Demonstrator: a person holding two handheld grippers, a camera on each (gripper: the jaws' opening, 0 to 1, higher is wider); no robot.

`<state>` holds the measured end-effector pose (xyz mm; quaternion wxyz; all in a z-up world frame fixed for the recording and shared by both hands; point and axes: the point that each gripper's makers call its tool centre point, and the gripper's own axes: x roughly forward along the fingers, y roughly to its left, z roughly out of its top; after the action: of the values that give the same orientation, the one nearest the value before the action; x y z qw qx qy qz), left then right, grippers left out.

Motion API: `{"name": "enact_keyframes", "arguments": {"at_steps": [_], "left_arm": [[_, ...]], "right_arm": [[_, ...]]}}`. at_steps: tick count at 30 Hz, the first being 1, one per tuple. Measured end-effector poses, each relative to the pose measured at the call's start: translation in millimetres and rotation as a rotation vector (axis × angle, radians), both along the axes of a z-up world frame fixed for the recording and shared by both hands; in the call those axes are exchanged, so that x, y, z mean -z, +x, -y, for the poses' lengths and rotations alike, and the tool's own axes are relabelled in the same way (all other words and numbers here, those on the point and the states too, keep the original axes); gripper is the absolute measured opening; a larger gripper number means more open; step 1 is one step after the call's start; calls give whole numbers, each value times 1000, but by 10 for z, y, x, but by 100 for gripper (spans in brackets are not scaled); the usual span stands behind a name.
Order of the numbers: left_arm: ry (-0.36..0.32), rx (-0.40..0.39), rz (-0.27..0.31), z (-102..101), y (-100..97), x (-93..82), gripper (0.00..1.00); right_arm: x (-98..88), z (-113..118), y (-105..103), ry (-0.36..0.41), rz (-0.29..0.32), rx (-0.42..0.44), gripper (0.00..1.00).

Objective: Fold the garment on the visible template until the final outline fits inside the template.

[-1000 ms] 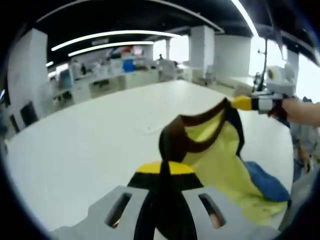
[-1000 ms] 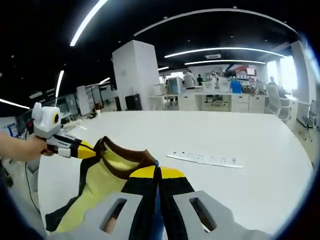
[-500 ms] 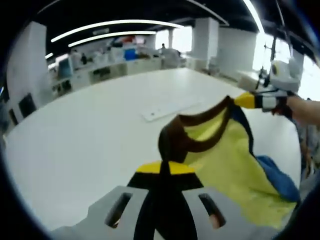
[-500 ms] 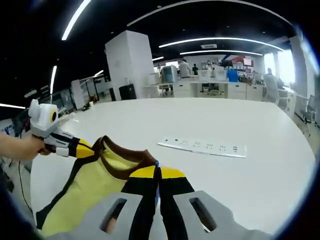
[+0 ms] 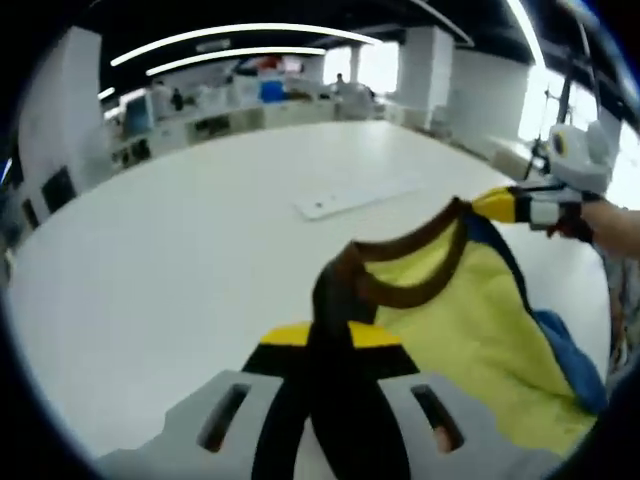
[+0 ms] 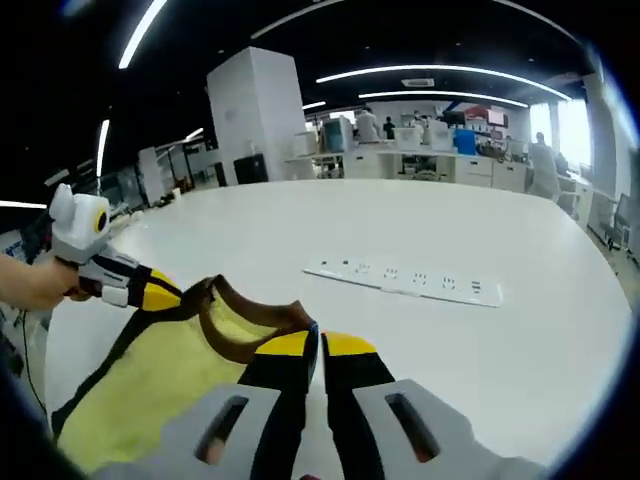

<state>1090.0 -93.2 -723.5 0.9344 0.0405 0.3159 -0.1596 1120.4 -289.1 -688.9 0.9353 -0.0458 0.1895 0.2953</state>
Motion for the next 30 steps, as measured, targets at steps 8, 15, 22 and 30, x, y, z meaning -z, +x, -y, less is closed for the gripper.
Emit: {"name": "enact_keyframes", "arguments": {"at_steps": [8,15,22,30], "left_arm": [[-1,-111,6,-213,-91,-28,89],[-6,-113,9,-243,-270,-116,88],[-29,-91,40,-178,-450,-335,85],[-57,-71,66,-108,-745,-588,84]], "right_arm": [[4,183,14,10,-25,62,74],[-105,250,-101,21,-19,71,72],[-220,192,-306,23,-17,41,71],[-406,153,-702,36,-14,23,71]]}}
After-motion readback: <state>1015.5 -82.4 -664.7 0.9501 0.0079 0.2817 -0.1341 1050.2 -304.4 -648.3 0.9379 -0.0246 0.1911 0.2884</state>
